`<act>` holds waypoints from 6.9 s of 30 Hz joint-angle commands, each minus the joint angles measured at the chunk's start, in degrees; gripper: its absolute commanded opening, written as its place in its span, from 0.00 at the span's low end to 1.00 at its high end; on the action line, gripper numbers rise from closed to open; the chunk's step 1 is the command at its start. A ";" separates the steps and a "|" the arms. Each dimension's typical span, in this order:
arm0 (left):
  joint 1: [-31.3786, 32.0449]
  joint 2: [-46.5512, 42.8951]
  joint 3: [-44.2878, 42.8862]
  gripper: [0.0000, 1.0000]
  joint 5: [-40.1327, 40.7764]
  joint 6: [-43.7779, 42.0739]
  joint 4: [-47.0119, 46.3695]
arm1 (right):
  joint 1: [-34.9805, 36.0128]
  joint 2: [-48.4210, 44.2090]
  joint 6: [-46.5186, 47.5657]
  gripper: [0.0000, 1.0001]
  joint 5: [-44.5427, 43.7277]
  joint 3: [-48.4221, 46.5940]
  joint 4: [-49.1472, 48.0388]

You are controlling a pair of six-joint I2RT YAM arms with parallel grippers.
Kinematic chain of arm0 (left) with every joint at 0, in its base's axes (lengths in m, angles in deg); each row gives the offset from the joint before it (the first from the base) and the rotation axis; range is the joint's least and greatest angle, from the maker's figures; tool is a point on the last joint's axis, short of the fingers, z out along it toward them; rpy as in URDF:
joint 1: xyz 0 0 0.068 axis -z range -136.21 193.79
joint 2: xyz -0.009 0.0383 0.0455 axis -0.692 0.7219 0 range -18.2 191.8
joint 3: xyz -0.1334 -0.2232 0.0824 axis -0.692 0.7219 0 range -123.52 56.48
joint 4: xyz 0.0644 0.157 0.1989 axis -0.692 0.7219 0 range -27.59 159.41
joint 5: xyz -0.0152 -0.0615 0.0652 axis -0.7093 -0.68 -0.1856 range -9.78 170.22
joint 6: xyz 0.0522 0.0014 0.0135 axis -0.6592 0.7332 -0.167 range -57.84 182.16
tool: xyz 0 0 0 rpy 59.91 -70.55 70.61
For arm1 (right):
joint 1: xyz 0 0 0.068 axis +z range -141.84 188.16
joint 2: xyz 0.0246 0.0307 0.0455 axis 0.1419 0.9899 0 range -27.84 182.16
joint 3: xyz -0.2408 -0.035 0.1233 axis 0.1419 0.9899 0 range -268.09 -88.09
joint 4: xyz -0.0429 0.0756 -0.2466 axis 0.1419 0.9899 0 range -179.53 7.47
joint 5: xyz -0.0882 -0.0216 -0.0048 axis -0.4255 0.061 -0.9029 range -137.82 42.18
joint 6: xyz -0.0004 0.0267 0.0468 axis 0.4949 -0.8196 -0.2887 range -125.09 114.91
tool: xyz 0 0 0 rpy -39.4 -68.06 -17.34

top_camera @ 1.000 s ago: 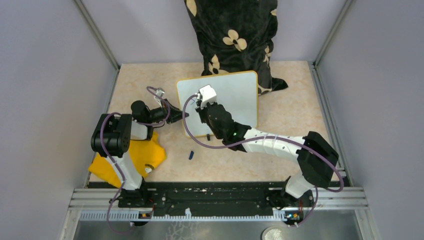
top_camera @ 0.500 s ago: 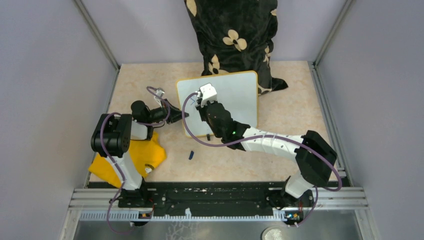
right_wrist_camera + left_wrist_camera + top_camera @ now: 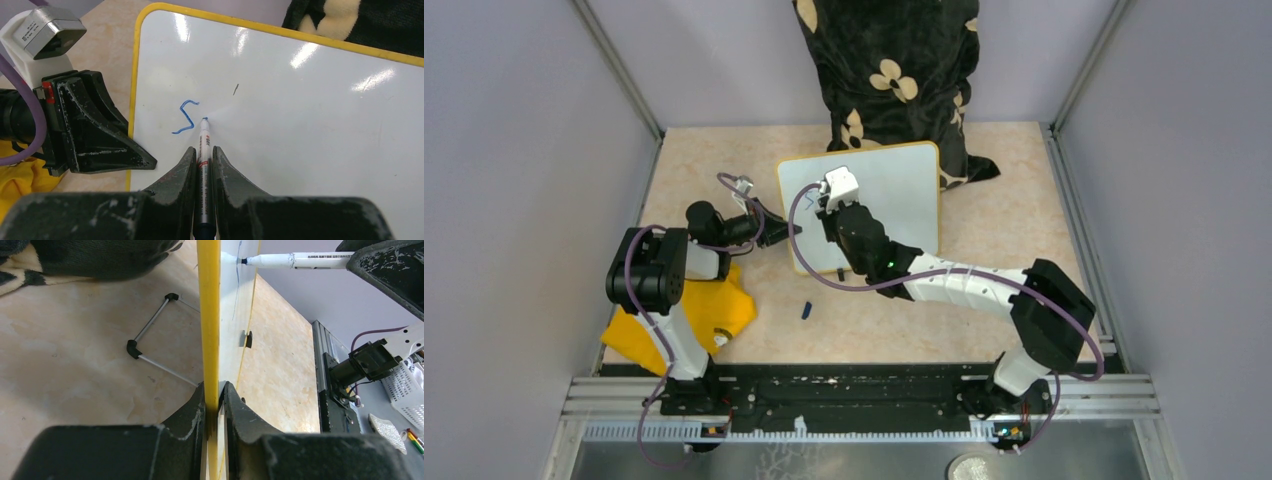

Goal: Write a sentence on the whiteboard

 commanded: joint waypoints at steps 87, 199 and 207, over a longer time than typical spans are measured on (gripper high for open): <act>0.60 1.06 -0.16 0.00 0.55 -2.67 -0.57 | -2.89 -3.56 -4.61 0.00 -1.21 3.97 -0.56; 0.60 1.32 -0.16 0.00 0.69 -2.41 -0.67 | -5.20 -10.55 -7.00 0.00 1.41 10.04 -1.16; 0.61 1.34 -0.13 0.00 0.72 -2.45 -0.76 | -5.19 -15.49 -7.71 0.00 -0.08 9.64 -1.61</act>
